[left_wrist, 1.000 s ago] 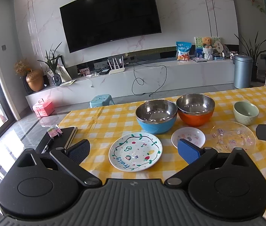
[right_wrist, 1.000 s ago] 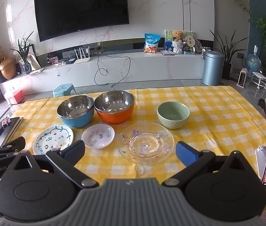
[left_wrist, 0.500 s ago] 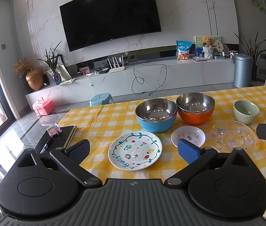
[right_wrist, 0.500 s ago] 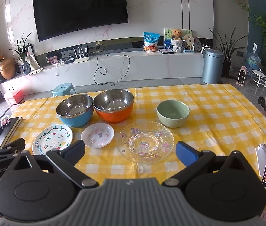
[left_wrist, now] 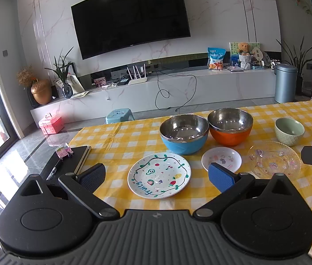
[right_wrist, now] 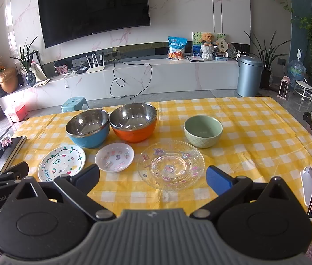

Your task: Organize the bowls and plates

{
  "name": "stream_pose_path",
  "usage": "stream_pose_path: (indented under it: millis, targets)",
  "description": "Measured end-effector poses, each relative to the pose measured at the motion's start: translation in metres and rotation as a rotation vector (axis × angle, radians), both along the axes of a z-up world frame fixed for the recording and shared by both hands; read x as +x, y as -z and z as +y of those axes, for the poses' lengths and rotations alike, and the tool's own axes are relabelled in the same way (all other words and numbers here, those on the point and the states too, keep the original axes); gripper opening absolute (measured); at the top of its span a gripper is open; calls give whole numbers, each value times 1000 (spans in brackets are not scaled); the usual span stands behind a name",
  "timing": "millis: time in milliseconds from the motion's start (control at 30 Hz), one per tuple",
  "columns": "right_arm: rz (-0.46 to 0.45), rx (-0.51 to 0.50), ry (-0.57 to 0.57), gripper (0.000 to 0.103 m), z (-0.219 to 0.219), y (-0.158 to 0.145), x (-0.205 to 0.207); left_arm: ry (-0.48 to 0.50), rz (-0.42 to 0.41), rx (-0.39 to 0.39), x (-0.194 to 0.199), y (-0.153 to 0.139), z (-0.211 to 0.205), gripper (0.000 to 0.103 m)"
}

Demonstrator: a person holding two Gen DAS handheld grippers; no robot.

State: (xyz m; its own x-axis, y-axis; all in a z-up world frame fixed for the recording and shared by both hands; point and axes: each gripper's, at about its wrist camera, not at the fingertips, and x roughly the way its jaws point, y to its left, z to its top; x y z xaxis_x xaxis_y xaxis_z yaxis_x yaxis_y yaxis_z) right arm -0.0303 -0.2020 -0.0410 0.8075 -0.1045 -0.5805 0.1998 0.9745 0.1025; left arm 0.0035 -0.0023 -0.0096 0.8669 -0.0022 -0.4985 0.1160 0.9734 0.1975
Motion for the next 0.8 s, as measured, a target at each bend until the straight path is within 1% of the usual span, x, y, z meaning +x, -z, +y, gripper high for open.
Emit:
stream_pose_path:
  millis: [267,400,467,600,700,800]
  targets:
    - [2,2,1,101,0,1,-1,-1,2,-1,0,0,0,103]
    - [-4,3,-11,101,1,4,0,-5,9,2,2,5,3,103]
    - [-33,22,-36,101,1,8,1,-14,17,1,6,11,7,103]
    - [-148,97,-116,101,2,16,-3,-29,43,8,16,24,20,103]
    - [-171,78,-131,101,12,20,3,-34,69,-11,24,29,28,103]
    - [-195,64,-177,101,23,25,12,-46,99,-33,31,34,35,103]
